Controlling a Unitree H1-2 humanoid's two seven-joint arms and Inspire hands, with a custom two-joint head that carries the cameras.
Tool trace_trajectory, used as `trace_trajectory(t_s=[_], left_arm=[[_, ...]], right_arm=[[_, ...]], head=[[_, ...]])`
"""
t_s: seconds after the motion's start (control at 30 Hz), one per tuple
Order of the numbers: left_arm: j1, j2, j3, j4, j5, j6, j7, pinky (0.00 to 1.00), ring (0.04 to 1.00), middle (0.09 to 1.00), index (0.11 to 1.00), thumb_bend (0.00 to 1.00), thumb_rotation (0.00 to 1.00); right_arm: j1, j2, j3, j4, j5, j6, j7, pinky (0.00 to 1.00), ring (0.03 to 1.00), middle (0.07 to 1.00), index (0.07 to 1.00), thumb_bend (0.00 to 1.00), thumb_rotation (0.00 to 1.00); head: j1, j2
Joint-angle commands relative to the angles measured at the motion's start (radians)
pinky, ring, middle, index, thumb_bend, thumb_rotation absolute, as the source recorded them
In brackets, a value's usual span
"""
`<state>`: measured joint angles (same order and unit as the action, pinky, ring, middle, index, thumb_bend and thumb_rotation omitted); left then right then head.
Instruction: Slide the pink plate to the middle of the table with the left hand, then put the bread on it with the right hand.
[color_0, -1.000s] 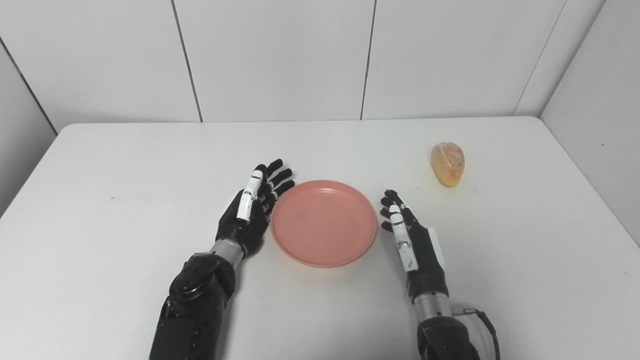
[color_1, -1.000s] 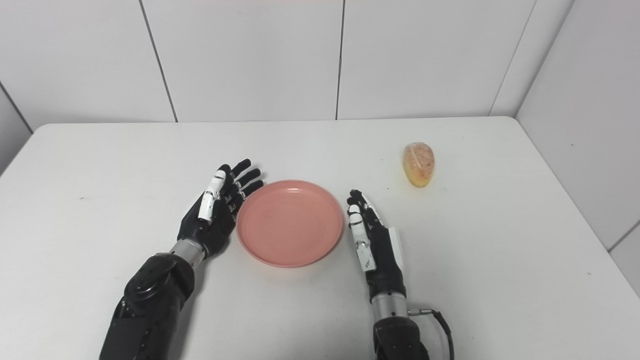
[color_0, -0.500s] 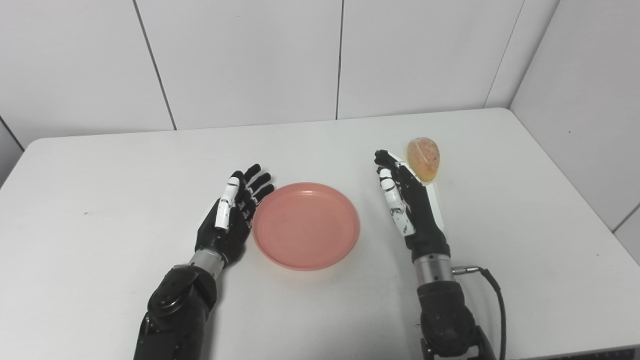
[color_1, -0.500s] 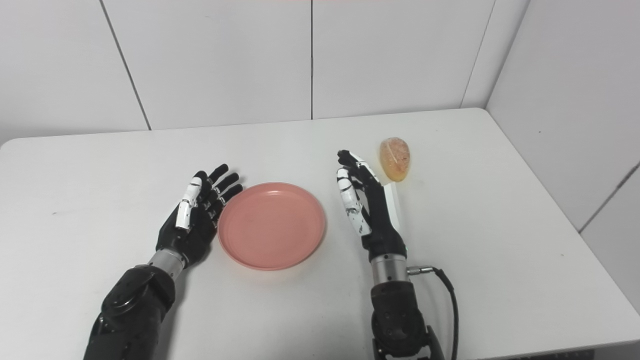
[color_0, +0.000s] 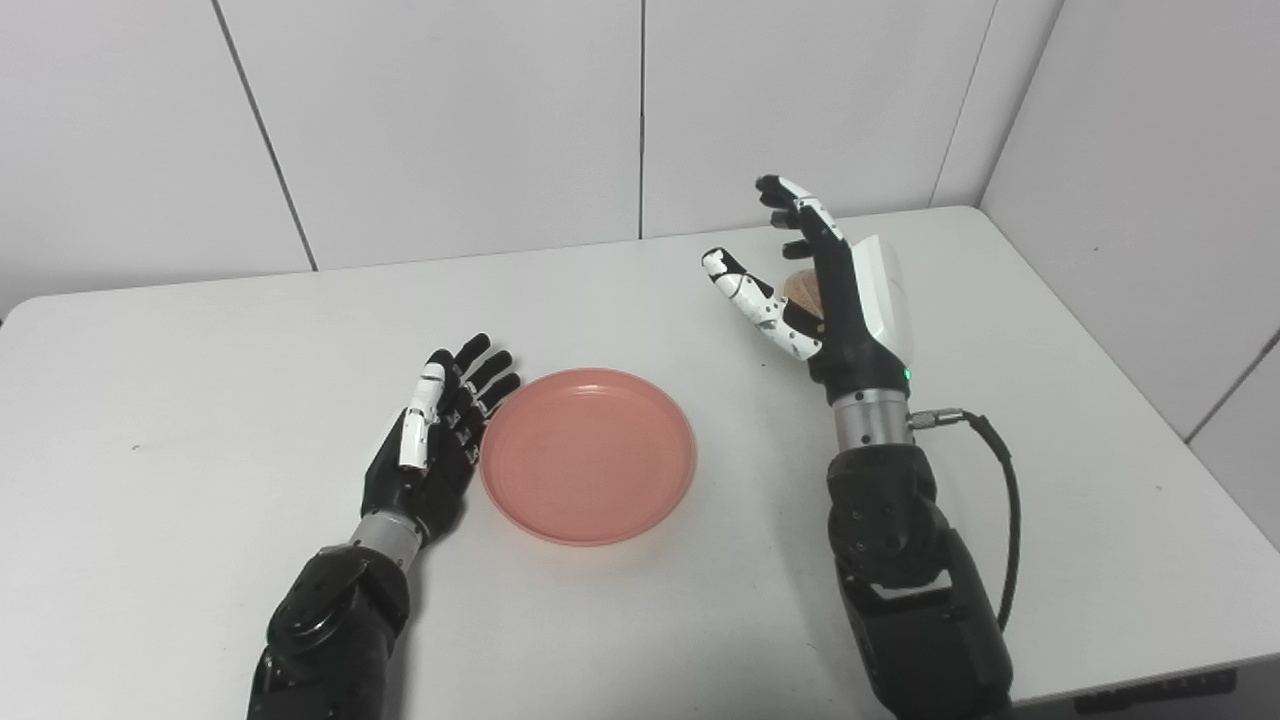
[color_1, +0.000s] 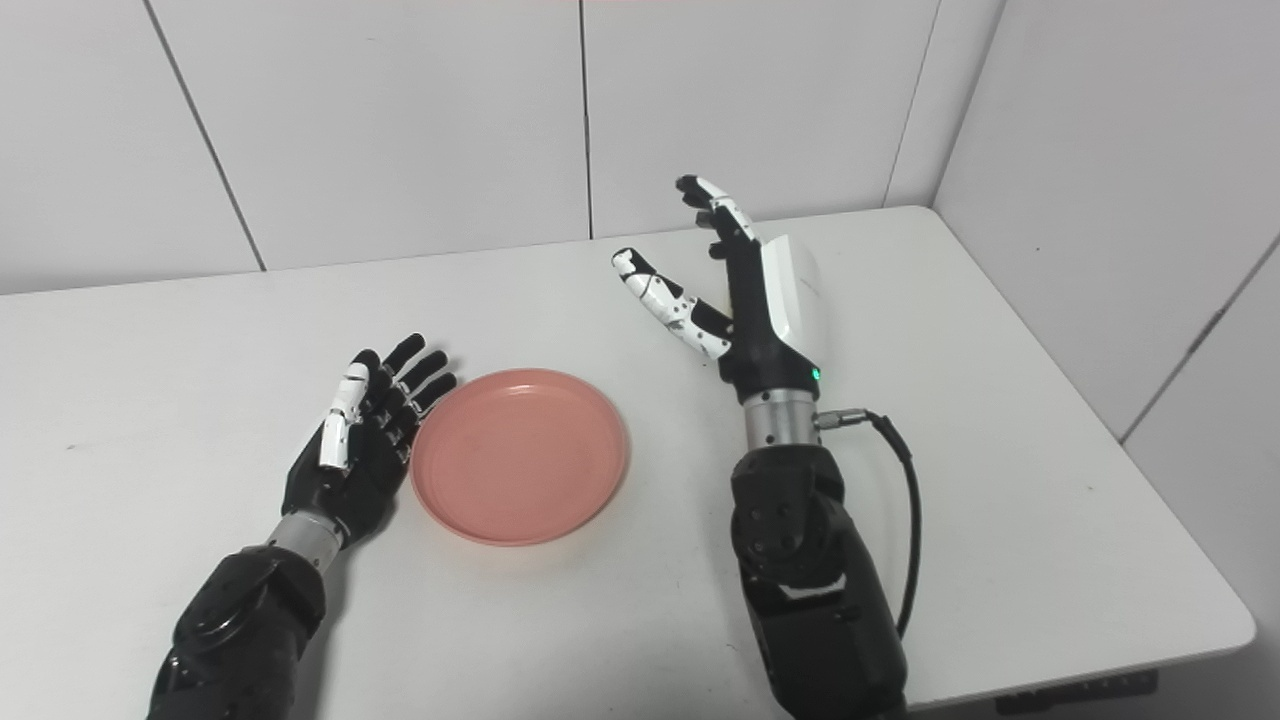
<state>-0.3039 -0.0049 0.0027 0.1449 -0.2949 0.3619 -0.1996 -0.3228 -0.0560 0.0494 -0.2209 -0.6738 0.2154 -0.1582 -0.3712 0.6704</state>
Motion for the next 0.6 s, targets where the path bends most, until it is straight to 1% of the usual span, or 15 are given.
trace_trajectory(t_s=[0.0,0.07,0.13,0.2,0.3,0.37,0.43,0.47,0.5,0.57], left_arm=[[0.025,0.009,-0.002,0.015,0.008,0.031,0.003,0.92,0.906,0.909,0.903,0.33,1.00],[0.027,0.007,-0.002,0.009,0.007,0.034,0.005,0.92,0.904,0.908,0.901,0.34,1.00],[0.029,0.007,-0.003,0.005,0.008,0.035,0.004,0.92,0.905,0.909,0.902,0.33,1.00],[0.030,0.009,-0.003,0.009,0.007,0.030,0.001,0.92,0.905,0.911,0.904,0.34,1.00],[0.031,0.009,-0.002,0.006,0.007,0.031,-0.001,0.92,0.905,0.911,0.903,0.33,1.00],[0.031,0.010,-0.002,0.006,0.006,0.033,-0.003,0.92,0.904,0.910,0.901,0.34,1.00],[0.031,0.009,-0.001,0.005,0.004,0.037,-0.002,0.92,0.907,0.913,0.902,0.34,1.00],[0.031,0.008,0.000,0.004,0.003,0.039,-0.002,0.92,0.906,0.912,0.901,0.34,1.00],[0.032,0.007,-0.001,0.000,0.004,0.041,-0.001,0.92,0.903,0.910,0.900,0.34,1.00],[0.035,0.008,-0.005,-0.005,0.007,0.040,-0.002,0.92,0.902,0.909,0.900,0.33,1.00]], right_arm=[[-0.052,-0.022,-0.003,-0.001,-0.054,0.046,0.001,0.68,0.777,0.824,0.838,0.56,0.73],[-0.076,-0.038,-0.008,0.027,-0.082,0.073,-0.004,0.68,0.781,0.831,0.850,0.59,0.68],[-0.102,-0.056,-0.012,0.060,-0.111,0.098,-0.012,0.64,0.763,0.831,0.858,0.66,0.60],[-0.122,-0.068,-0.013,0.086,-0.140,0.132,-0.012,0.63,0.767,0.842,0.871,0.71,0.58],[-0.148,-0.081,-0.009,0.118,-0.180,0.185,-0.011,0.63,0.767,0.848,0.880,0.73,0.58],[-0.165,-0.092,-0.009,0.143,-0.192,0.209,-0.013,0.61,0.770,0.857,0.894,0.77,0.55],[-0.179,-0.102,-0.009,0.165,-0.201,0.228,-0.007,0.61,0.787,0.874,0.913,0.79,0.54],[-0.184,-0.106,-0.008,0.173,-0.204,0.236,-0.004,0.63,0.803,0.883,0.922,0.81,0.55],[-0.189,-0.108,-0.012,0.183,-0.212,0.245,0.011,0.68,0.835,0.904,0.939,0.82,0.56],[-0.199,-0.104,-0.032,0.203,-0.228,0.253,0.047,0.72,0.865,0.922,0.953,0.83,0.57]], head=[[-0.001,0.000],[-0.004,0.000],[-0.012,-0.004],[-0.020,-0.008],[-0.023,-0.008],[-0.023,-0.008],[-0.023,-0.008],[-0.023,-0.008],[-0.019,-0.007],[-0.020,-0.005]])
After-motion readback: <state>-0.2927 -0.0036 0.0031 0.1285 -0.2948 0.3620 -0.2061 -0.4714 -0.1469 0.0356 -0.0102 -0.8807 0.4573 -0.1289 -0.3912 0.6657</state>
